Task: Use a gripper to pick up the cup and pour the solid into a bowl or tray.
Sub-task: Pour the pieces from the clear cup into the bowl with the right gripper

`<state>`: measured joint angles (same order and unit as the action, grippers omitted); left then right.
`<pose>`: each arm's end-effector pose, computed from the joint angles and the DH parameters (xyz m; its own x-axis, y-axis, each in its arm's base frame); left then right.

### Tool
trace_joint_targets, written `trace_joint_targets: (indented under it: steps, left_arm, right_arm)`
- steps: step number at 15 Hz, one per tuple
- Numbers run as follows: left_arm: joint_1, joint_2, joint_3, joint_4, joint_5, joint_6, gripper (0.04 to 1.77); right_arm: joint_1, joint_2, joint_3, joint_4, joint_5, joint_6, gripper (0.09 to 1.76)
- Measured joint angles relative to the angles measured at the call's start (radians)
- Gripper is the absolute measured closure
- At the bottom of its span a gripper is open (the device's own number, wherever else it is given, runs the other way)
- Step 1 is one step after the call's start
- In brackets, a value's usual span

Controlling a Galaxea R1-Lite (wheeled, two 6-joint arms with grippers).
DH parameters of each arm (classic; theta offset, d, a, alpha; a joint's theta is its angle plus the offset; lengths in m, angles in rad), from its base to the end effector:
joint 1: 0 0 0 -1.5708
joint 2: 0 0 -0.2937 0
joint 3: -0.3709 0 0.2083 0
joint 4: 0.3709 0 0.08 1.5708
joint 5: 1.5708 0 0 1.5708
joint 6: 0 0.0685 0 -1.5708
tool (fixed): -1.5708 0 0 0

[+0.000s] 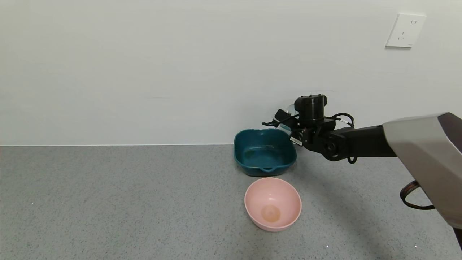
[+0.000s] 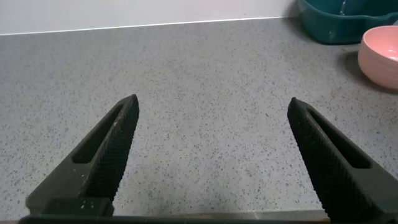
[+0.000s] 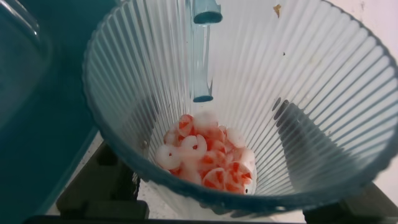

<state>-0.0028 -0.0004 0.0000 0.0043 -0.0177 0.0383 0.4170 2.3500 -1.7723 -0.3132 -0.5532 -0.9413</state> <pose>0.0489 -0.0013 0.0749 0.9998 -0.0205 -0.0039 0.0206 0.9991 0.0382 0.5117 0.1873 0.1300 0.9637 -0.1478 -0.2224 -0.1231 0.4933 -0.8611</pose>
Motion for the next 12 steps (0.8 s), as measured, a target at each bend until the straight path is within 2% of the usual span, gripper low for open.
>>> trace_joint_targets:
  steps: [6,12]
  left_arm:
    - [0.000,0.000,0.000,0.000,0.000,0.000,0.09]
    - [0.000,0.000,0.000,0.000,0.000,0.000,0.09]
  right_arm:
    - [0.015,0.051,-0.076,0.005,-0.066,-0.184,0.47]
    - [0.021,0.085,-0.130,0.000,-0.073,-0.393,0.47]
